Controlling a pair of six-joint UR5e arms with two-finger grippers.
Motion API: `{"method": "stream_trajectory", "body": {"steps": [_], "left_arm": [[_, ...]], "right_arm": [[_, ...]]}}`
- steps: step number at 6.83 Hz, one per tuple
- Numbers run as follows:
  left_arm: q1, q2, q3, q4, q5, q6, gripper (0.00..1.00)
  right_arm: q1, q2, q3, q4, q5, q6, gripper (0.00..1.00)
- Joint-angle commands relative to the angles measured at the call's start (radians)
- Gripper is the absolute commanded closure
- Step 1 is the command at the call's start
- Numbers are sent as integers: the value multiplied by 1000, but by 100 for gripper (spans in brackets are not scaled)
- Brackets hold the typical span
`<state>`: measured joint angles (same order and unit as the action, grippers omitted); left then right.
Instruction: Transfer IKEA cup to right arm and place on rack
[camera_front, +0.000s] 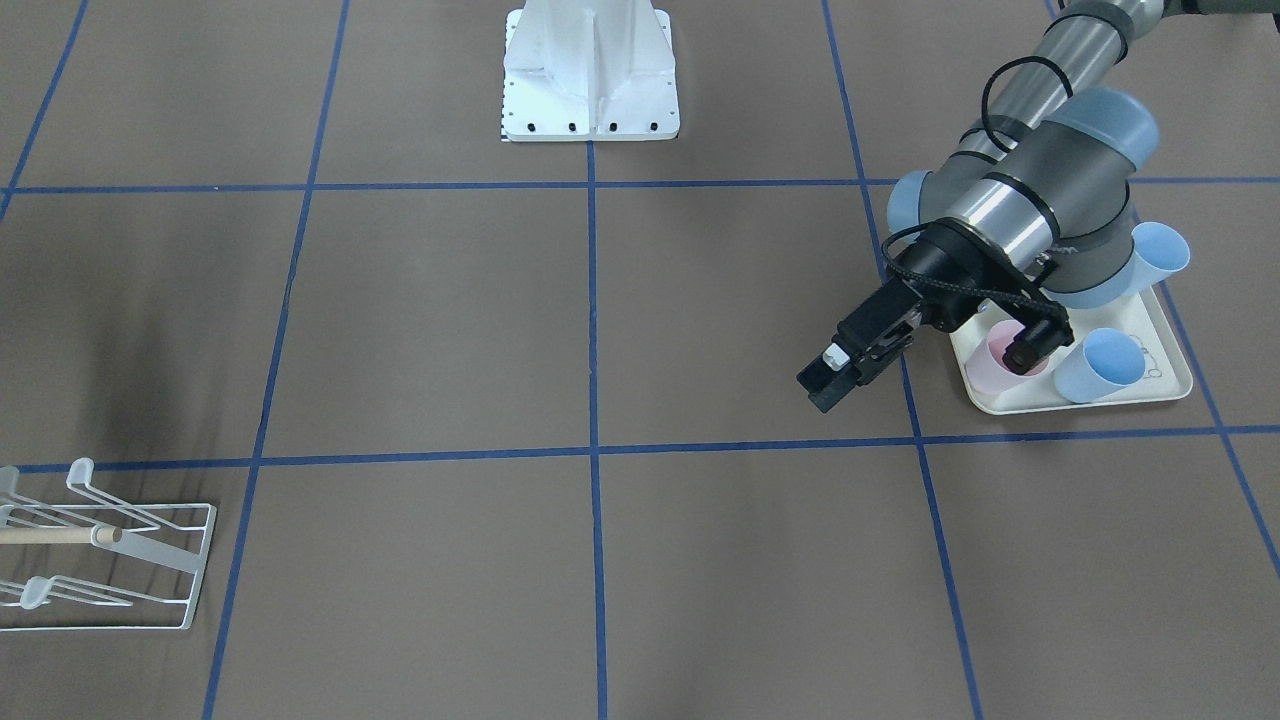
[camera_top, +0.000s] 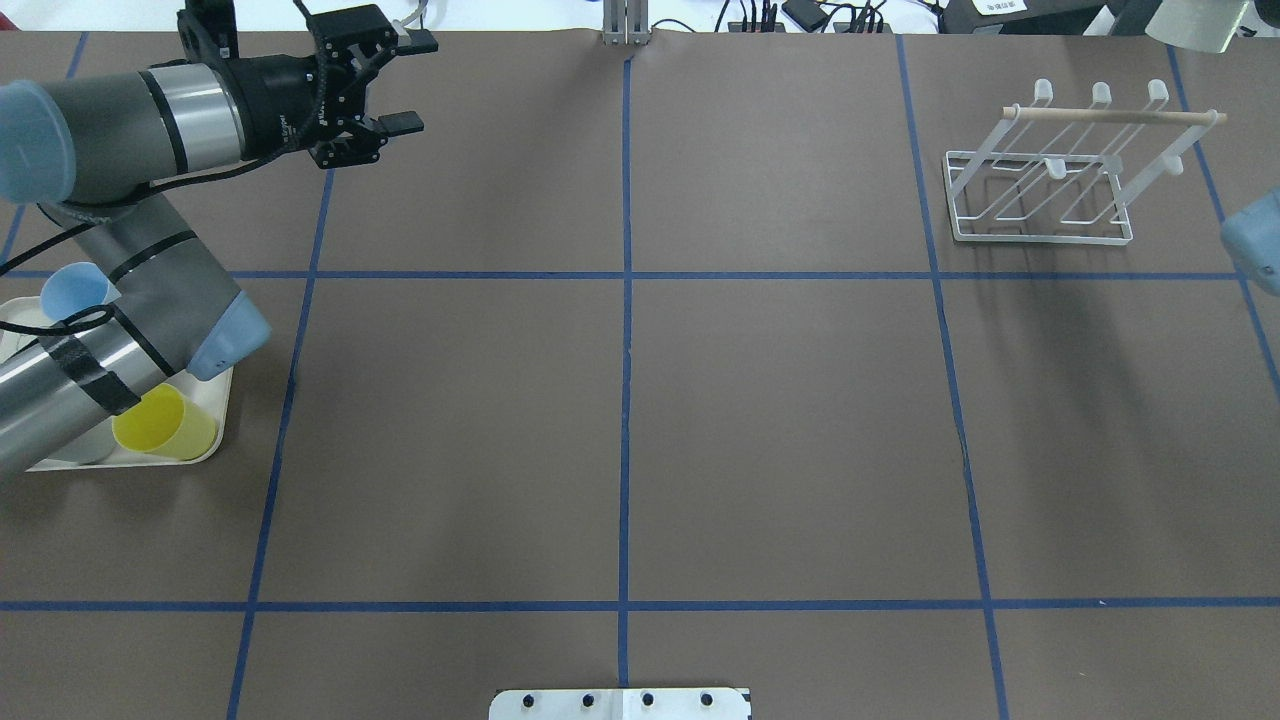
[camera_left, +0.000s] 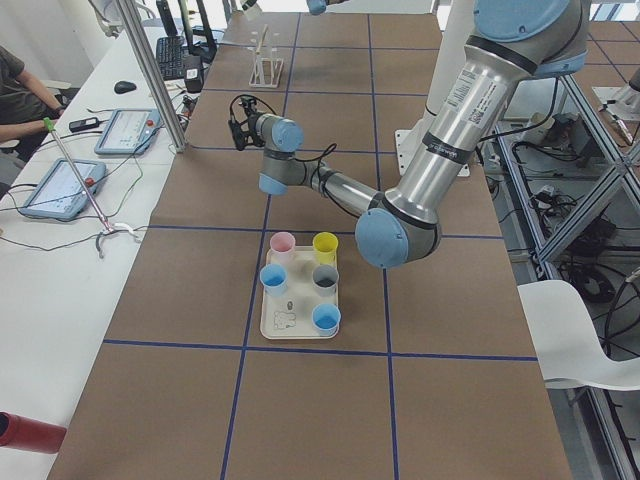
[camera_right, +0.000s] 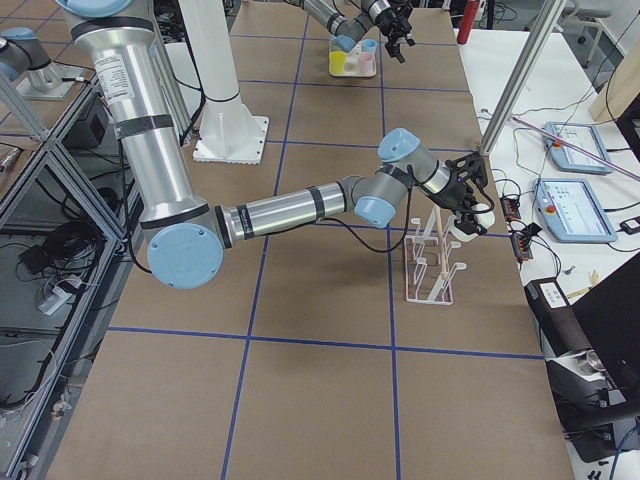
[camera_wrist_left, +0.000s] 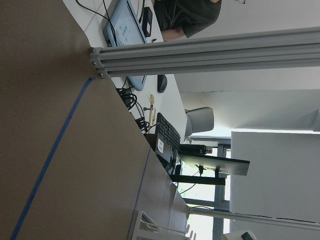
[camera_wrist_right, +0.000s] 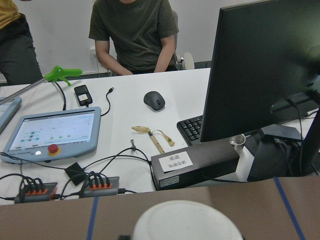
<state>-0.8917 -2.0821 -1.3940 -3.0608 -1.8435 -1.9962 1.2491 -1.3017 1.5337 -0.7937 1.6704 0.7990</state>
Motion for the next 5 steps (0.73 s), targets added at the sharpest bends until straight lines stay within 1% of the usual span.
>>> {"method": "stream_trajectory", "body": {"steps": [1,2,3,5], "left_arm": [[-7,13,-3,7,-14,13,0],[-7,14,-5,7,-14,13,0],[-7,16,-2,7,-13,13,0],[-6,16,-2,7,-13,13,0]], "right_arm": [[3,-77,46,14,-2,-43,100],[1,-124,102,5,29,-43,100],[0,-140,127,1,43,-38,100],[-23,-169,121,14,26,-33,100]]}}
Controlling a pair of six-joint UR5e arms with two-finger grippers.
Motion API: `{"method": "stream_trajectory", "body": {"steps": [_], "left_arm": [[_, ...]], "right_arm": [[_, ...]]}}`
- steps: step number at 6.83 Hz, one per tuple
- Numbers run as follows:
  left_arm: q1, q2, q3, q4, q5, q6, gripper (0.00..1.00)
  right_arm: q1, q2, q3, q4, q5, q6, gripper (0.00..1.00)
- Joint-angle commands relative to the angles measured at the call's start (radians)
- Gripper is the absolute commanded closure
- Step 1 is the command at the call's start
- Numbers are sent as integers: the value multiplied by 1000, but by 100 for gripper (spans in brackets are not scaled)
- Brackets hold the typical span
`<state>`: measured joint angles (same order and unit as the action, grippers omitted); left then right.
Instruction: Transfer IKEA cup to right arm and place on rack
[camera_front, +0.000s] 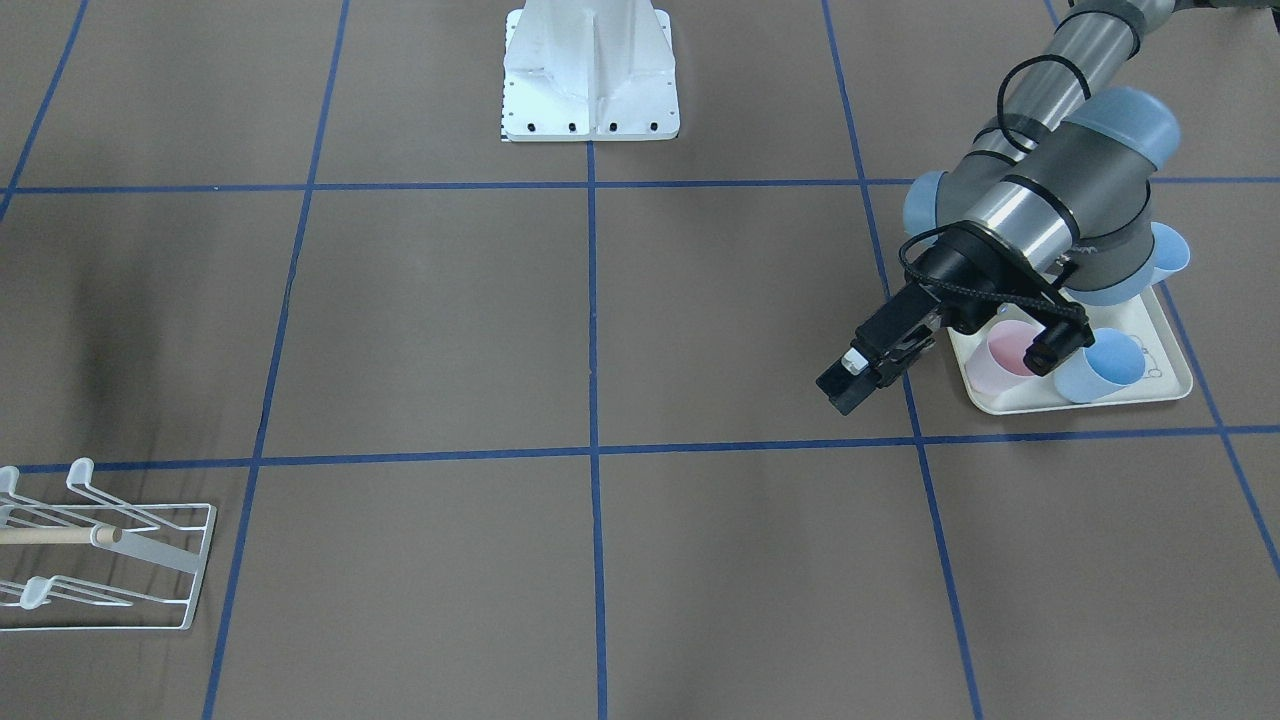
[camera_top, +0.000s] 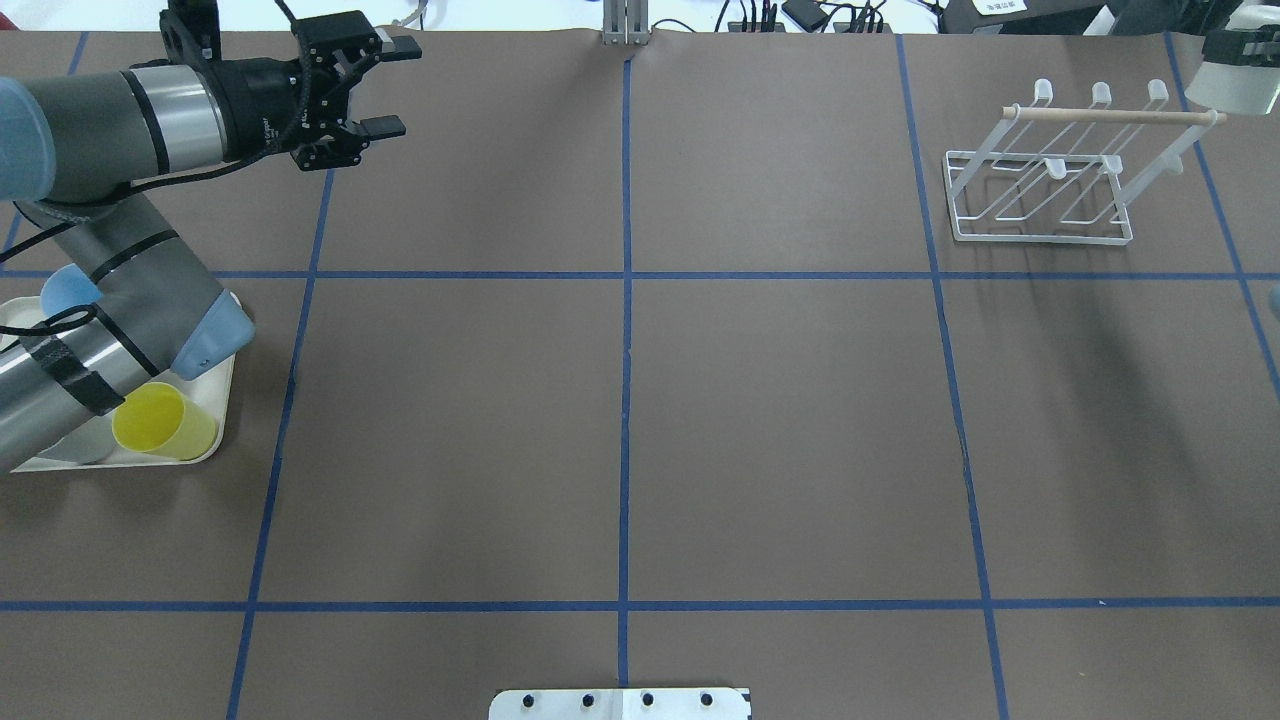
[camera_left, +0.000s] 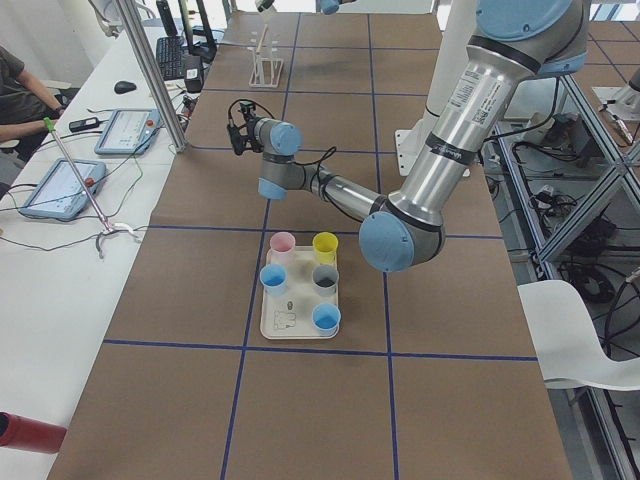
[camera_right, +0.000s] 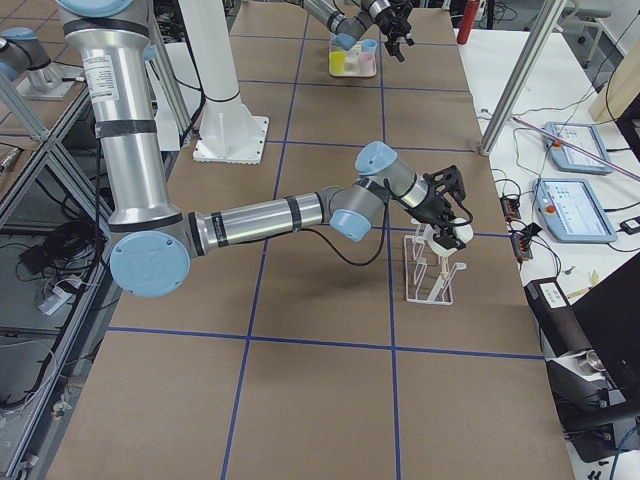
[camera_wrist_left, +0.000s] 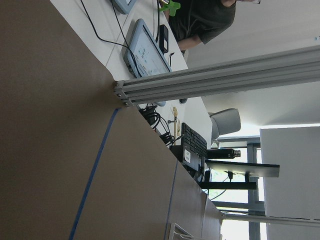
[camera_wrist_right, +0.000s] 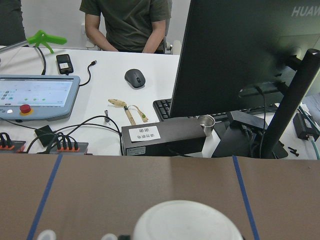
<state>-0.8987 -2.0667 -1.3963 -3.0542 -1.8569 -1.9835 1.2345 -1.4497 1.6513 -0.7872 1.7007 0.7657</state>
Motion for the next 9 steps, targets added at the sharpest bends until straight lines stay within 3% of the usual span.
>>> {"method": "stream_trajectory", "body": {"steps": [1,3,7,9], "left_arm": [[1,0,0,0,1,0,0],[1,0,0,0,-1,0,0],[4,16,-1,-2,1,0,0],[4,20,-1,-2,1,0,0]], "right_arm": [[-16,-35,16,8,-12,-3,100],[-32,-67,24,58,-27,1,100],[-121,-124,48,117,-205,6,100],[-133,-127,45,117,-213,6,100]]}}
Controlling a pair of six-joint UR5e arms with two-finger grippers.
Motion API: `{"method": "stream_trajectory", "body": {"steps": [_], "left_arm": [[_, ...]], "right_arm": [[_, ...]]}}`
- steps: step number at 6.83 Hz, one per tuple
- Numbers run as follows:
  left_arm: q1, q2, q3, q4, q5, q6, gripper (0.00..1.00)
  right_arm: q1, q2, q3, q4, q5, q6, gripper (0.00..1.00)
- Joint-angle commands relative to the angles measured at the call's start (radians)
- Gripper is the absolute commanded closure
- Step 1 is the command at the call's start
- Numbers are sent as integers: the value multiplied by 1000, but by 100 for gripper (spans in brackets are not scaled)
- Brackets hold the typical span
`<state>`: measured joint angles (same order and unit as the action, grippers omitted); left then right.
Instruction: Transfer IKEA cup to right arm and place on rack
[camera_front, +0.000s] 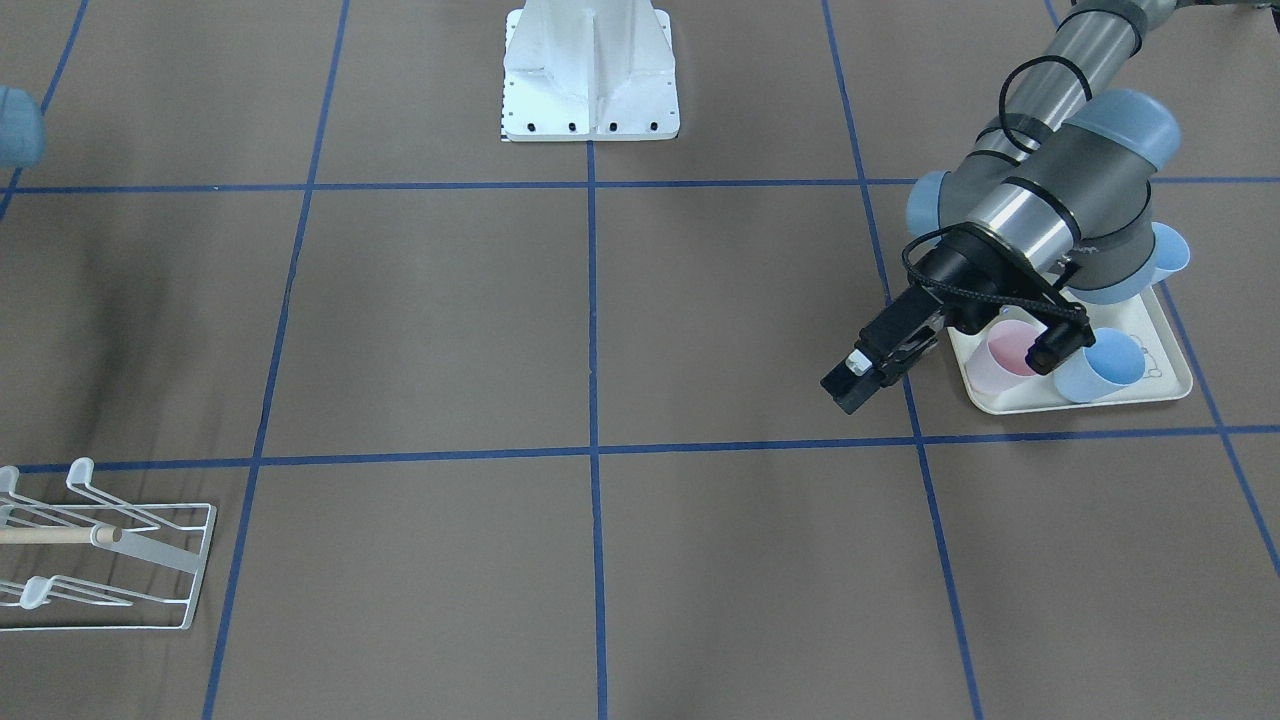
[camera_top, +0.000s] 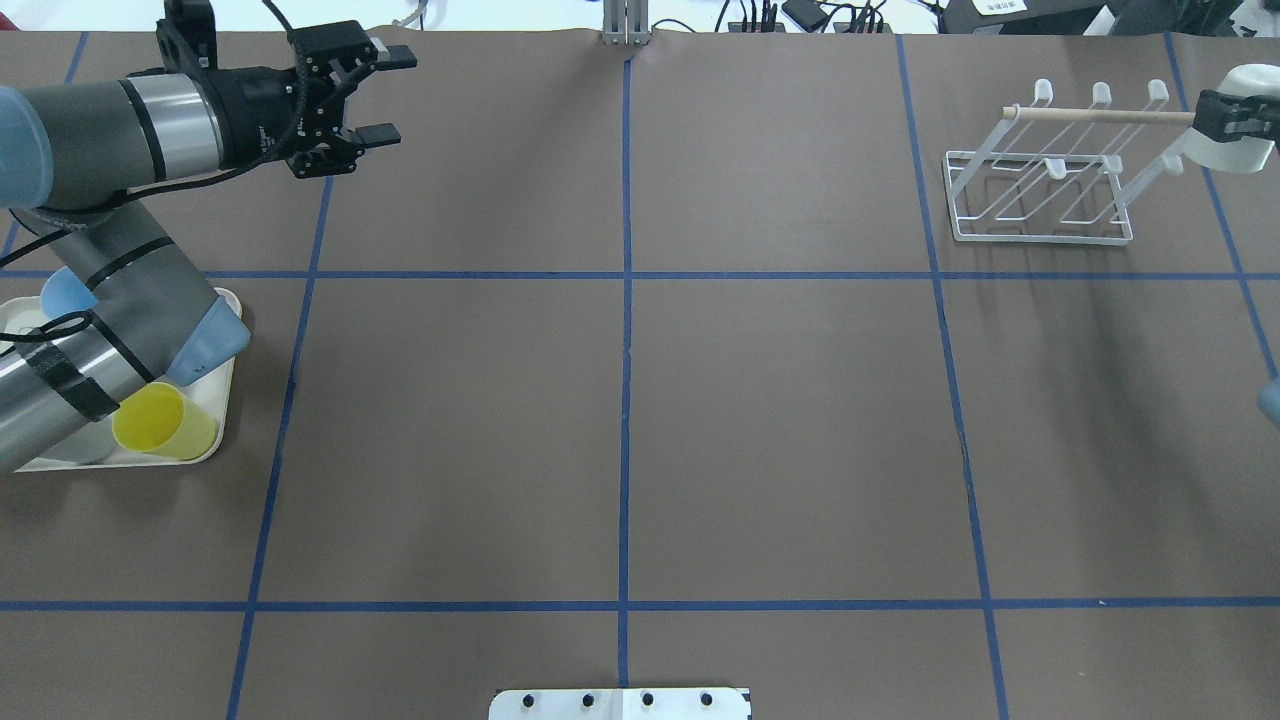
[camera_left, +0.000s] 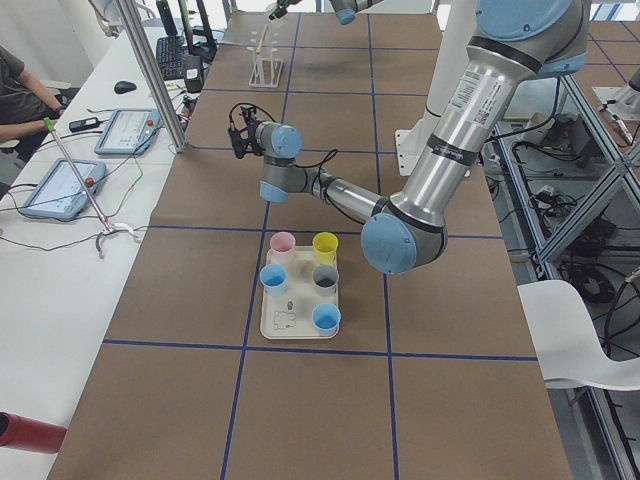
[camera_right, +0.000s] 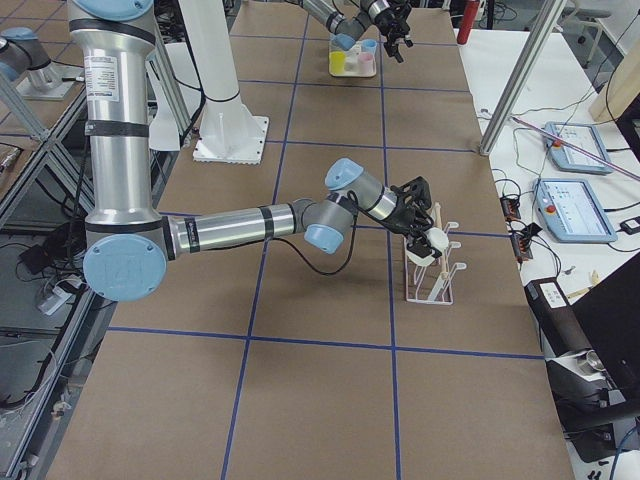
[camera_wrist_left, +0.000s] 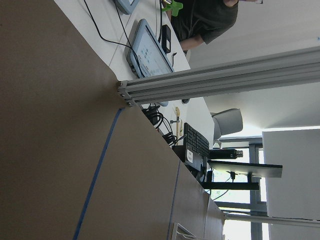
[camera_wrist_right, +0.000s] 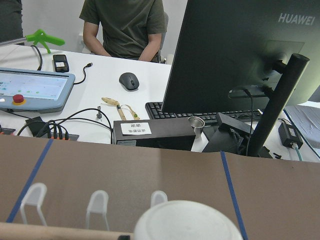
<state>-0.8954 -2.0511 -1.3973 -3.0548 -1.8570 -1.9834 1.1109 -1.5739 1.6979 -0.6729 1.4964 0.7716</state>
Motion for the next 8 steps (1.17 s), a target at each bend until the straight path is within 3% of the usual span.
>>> {"method": "stream_trajectory", "body": {"steps": [1,8], "left_arm": [[1,6,0,-1,1,0,0],[4,6,0,-1,5,0,0]], "right_arm": [[-14,-1,-4,3,-7,0,100],[-22,28,-55,4,-7,-12,100]]}}
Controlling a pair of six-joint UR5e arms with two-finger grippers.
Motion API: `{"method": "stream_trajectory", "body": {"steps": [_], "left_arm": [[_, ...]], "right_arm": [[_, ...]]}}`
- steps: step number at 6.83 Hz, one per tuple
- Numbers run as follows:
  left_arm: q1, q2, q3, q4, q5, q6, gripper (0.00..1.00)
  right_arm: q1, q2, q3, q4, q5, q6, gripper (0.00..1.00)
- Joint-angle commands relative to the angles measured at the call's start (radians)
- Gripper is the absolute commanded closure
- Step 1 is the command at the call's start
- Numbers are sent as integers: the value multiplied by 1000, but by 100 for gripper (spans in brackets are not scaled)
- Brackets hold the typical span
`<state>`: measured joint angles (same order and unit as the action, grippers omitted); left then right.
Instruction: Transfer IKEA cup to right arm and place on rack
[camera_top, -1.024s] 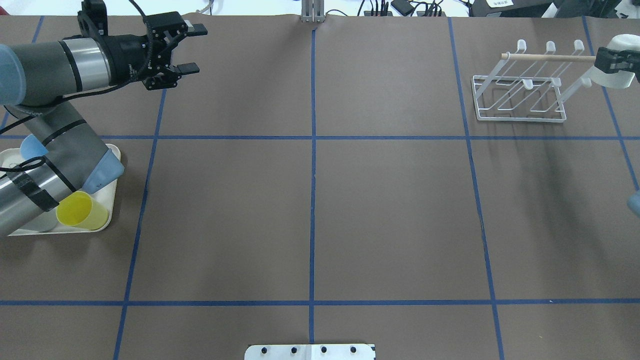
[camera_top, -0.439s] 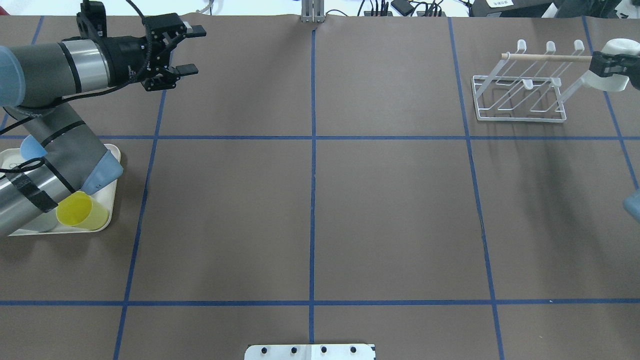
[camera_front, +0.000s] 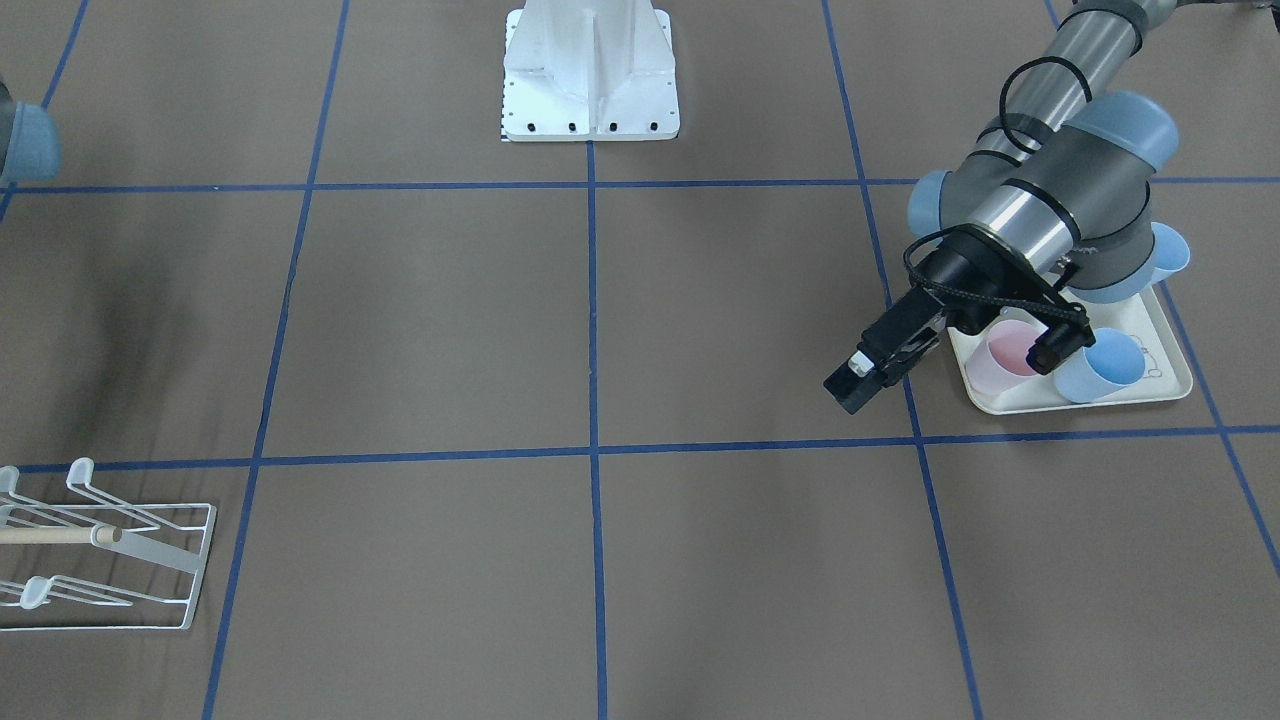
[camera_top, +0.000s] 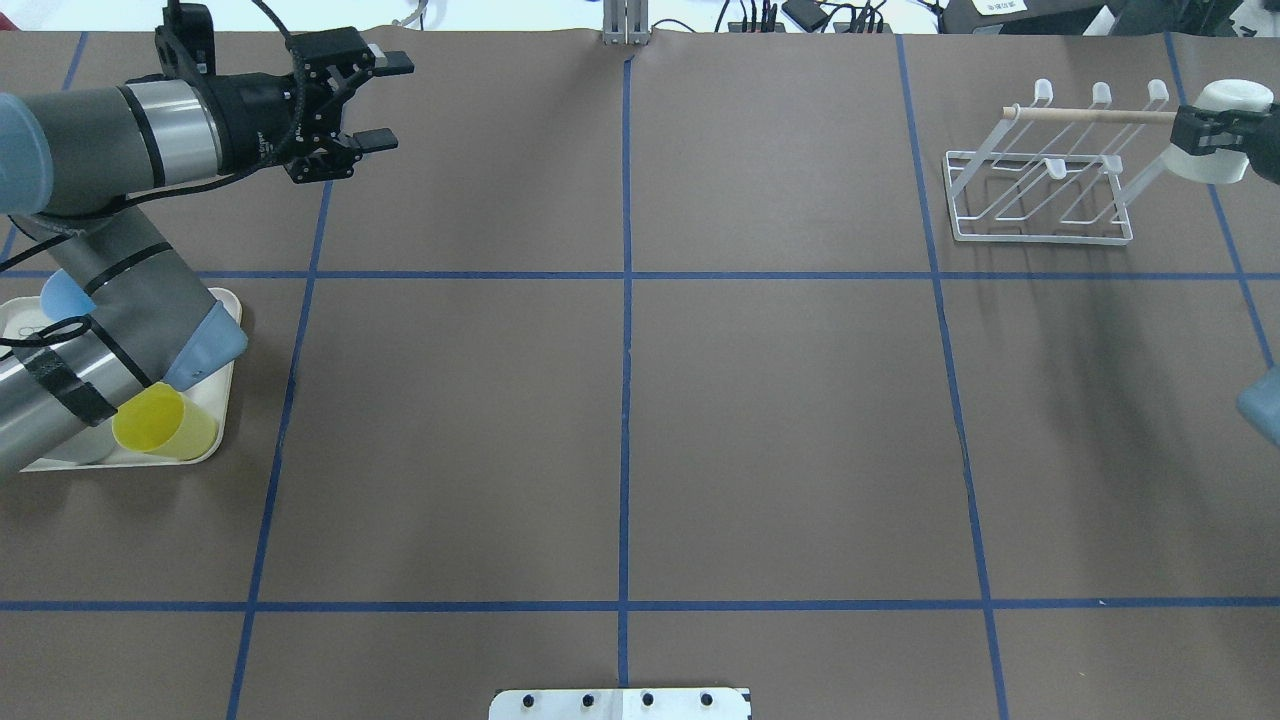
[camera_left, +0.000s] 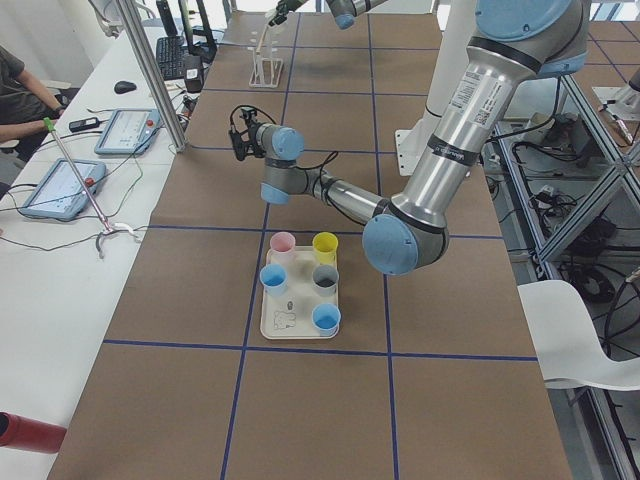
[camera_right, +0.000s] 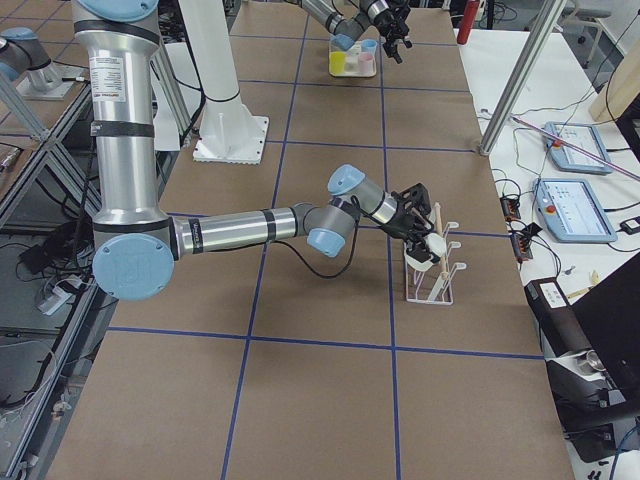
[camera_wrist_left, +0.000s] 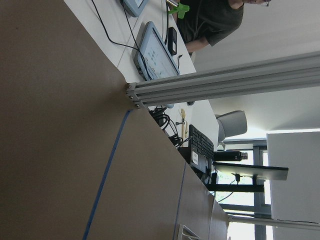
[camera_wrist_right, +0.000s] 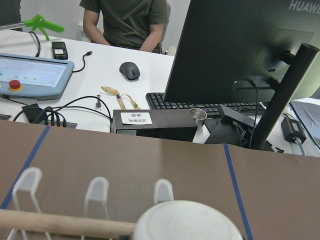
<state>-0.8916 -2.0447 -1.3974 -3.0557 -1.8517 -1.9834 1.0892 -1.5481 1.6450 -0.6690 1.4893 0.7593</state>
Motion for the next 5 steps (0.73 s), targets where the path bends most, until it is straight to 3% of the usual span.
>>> {"method": "stream_trajectory", "body": {"steps": [1,5], "left_arm": [[0,0,0,0,0,0,0],[0,1,1,2,2,-2,0]], "right_arm": [[0,2,-2,0,0,2,100],[-6,2,-16,-1,-3,2,100]]}}
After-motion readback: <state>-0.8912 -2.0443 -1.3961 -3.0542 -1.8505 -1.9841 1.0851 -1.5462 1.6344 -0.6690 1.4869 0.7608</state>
